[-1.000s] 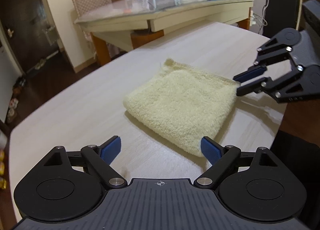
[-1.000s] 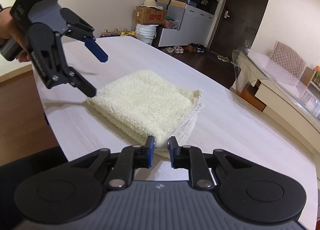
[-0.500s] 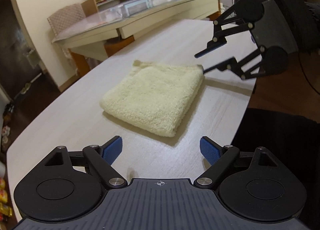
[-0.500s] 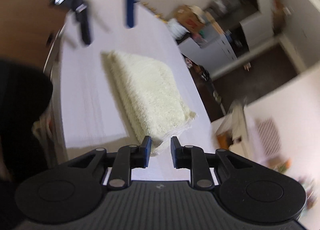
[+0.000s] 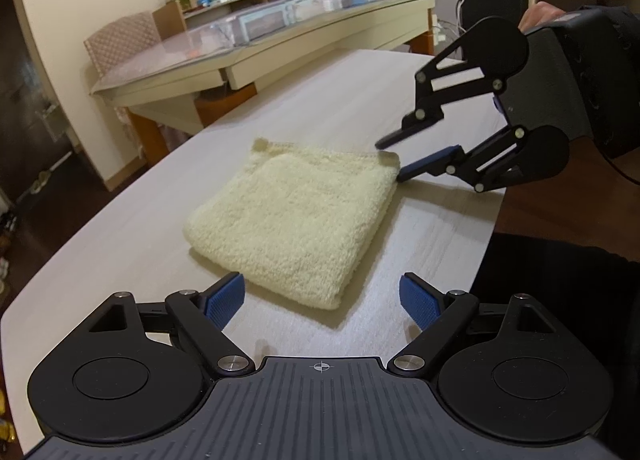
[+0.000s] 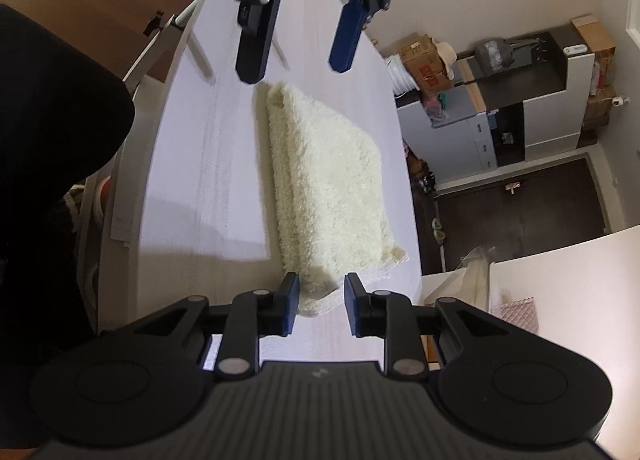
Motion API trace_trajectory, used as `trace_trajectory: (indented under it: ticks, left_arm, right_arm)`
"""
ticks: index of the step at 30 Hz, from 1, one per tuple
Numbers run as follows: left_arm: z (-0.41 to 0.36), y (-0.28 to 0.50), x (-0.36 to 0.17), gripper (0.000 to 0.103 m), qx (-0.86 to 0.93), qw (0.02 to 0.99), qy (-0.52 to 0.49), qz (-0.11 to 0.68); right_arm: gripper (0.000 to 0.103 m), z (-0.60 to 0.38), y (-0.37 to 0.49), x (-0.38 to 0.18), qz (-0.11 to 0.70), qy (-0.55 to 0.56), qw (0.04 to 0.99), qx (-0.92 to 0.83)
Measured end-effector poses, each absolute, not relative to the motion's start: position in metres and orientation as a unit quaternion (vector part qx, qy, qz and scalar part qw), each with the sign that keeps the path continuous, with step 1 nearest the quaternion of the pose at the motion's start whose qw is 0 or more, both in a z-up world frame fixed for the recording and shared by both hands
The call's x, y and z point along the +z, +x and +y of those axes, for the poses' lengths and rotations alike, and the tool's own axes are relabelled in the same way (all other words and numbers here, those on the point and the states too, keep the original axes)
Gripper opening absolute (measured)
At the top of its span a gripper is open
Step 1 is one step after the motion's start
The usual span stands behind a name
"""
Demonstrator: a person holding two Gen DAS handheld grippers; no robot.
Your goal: Fold towel
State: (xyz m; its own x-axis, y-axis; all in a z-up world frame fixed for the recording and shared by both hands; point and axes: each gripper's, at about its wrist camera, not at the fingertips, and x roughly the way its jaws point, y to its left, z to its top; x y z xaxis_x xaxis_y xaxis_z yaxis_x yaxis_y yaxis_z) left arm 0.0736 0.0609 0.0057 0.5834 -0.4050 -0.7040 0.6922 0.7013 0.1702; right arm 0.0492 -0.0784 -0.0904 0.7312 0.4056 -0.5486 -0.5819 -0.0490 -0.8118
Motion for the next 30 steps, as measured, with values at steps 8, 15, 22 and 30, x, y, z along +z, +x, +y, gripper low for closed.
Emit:
trace_trajectory:
  ticks: [8,15,22,30]
  left_arm:
    - [0.051,0.070,0.003,0.055,-0.325,0.857,0.253,0.310]
    - [0.038,0.066,-0.004,0.053,-0.315,0.850,0.295,0.304]
    - [0.038,0.068,-0.011,0.046,-0.297,0.857,0.288,0.308]
    - [0.034,0.066,-0.009,0.030,-0.284,0.861,0.295,0.301]
  right_arm:
    - [0.010,-0.077,0.054,-0.071,0.082,-0.591,0.715,0.366]
    - [0.010,-0.072,0.056,-0.052,0.097,-0.568,0.728,0.371]
    - [0.009,-0.077,0.053,-0.055,0.090,-0.590,0.711,0.372]
    - [0.009,-0.081,0.054,-0.049,0.064,-0.584,0.729,0.351]
